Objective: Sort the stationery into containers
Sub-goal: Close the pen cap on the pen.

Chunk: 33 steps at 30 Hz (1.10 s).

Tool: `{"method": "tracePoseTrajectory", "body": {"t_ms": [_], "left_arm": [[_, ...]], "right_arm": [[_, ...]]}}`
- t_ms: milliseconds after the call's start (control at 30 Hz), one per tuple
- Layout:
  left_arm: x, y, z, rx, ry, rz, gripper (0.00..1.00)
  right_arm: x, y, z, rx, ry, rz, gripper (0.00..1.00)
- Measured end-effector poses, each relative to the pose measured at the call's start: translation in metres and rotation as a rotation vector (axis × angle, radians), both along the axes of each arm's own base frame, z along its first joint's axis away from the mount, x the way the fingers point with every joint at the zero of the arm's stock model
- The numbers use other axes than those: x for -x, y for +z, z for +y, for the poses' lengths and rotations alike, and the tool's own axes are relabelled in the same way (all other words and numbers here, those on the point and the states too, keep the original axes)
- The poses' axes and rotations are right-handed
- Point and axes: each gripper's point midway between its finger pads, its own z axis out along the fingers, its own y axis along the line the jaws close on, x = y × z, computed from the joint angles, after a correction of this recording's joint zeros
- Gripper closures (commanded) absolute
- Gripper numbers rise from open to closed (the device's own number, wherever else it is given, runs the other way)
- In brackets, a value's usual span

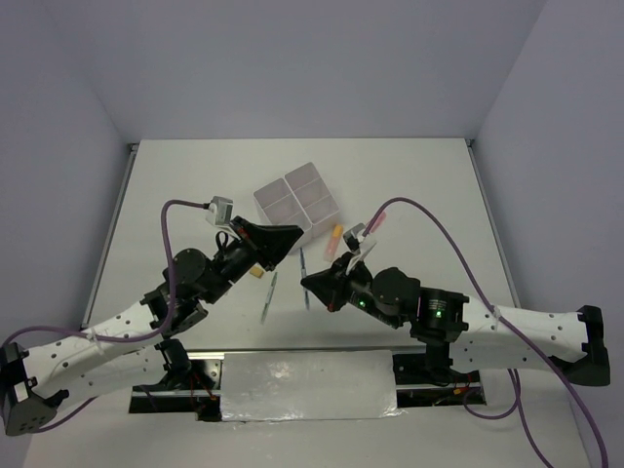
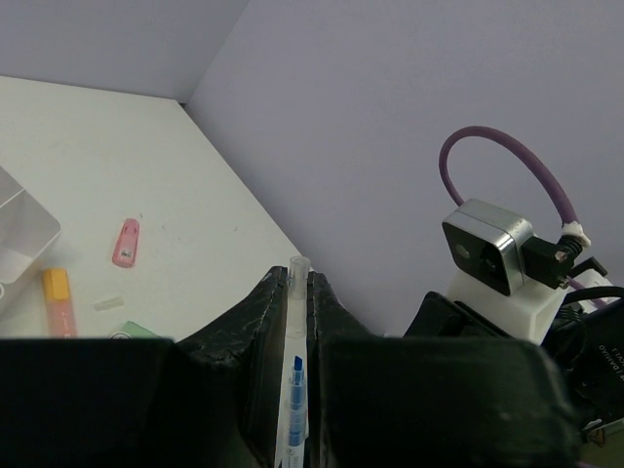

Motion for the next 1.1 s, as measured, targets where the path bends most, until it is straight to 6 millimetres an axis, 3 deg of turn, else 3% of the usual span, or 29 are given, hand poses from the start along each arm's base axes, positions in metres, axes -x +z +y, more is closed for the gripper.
{"method": "tracePoseTrajectory", "body": {"t_ms": [1100], "left_arm": [[0.0033,-0.0079,-0.0077,-0.005,-0.039,-0.006,1.0]], "right_arm": [[-0.008,0.0025,-0.0076,0.023,-0.057,-0.007,1.0]]}}
